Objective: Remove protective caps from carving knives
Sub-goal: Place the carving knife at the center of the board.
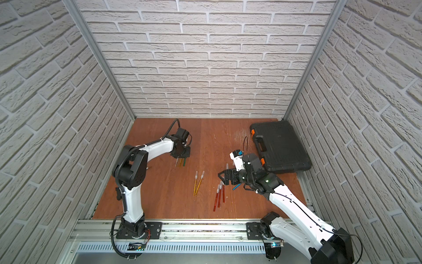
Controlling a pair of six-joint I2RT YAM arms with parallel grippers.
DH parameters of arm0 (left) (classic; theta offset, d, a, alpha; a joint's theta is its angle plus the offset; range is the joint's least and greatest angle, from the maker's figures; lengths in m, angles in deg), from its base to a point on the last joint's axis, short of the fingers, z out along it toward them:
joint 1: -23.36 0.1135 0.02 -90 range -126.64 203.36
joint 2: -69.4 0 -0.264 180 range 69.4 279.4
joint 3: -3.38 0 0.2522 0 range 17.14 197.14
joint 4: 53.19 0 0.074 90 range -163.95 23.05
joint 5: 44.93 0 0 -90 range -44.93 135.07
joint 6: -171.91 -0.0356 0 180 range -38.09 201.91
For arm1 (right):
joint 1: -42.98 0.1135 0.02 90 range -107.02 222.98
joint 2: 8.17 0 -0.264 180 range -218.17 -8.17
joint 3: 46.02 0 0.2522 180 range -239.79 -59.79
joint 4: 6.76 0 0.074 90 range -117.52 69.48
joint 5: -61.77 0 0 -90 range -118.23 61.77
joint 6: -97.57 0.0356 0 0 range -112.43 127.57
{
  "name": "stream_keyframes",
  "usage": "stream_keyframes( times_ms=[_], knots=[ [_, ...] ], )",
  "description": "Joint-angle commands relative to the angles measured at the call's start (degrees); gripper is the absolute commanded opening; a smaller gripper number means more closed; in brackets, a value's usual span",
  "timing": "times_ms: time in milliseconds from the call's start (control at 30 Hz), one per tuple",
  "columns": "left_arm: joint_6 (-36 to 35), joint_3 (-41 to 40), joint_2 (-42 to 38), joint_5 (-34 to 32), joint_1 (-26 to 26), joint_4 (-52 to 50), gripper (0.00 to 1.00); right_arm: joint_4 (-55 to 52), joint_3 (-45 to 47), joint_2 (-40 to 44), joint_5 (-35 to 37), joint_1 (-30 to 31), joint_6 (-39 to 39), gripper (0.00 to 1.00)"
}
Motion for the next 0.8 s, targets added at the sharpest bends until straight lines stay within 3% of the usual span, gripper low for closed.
stream_keyframes(
  times_ms=[0,367,767],
  knots=[
    [0.5,0.1,-3.7,-1.3,-0.5,-1.7,0.19,2.7,0.8,0.9,0.1,0.3,0.6,0.97],
    [7.7,-6.4,-14.3,-4.7,-6.7,-4.9,0.22,-2.5,-0.4,3.6,-1.6,0.3,-2.7,0.97],
    [24.4,-16.7,-22.9,-6.7,-22.4,-6.1,0.24,-10.4,-2.4,6.7,0.1,0.4,-2.9,0.97]
  ],
)
